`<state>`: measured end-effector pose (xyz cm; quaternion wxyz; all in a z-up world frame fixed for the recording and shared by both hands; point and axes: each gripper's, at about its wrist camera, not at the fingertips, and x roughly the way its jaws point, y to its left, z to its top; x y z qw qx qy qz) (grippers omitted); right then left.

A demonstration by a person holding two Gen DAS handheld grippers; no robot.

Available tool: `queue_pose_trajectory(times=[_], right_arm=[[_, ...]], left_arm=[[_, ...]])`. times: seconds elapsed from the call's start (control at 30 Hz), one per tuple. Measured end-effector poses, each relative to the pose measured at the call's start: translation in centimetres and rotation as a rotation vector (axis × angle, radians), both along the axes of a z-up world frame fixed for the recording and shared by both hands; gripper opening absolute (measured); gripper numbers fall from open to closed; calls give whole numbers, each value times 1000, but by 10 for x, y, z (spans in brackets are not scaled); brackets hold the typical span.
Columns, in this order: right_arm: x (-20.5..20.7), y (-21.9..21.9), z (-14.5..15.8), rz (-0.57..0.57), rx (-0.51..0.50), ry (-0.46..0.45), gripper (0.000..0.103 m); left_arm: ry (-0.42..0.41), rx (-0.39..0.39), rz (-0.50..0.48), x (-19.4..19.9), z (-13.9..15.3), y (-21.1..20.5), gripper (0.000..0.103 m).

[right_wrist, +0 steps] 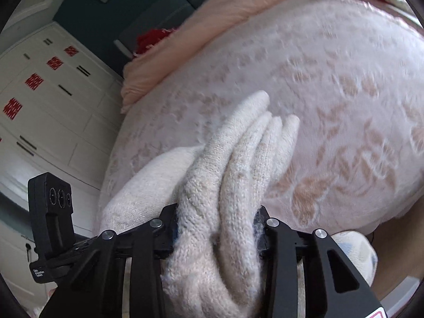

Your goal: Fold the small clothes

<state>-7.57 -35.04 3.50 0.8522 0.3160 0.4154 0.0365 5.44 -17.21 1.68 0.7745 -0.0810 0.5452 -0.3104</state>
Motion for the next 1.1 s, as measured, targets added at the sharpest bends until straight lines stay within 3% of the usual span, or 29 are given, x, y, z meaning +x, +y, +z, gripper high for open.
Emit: queue_pose_trajectory(times=[0.07, 0.53, 0.67, 0.73, 0.9, 1.1], right_arm=[[-8, 0, 28, -1, -27, -49, 36], [-71, 45, 250, -11, -219, -629, 36], [-81, 68, 300, 12, -258, -768, 36], [-82, 80, 320, 27, -254, -827, 36], [-70, 117, 349, 82, -237, -917, 36], [-38, 171, 355, 154, -238, -950, 37]], left_arm=[[-56, -26, -13, -8, 25, 1, 47], [-646, -190, -102, -62, 257, 63, 48], [-804, -211, -97, -75, 306, 89, 49], [-883, -209, -89, -81, 327, 106, 50], [-961, -186, -46, -83, 356, 145, 52], [-1003, -149, 36, -75, 361, 199, 55]])
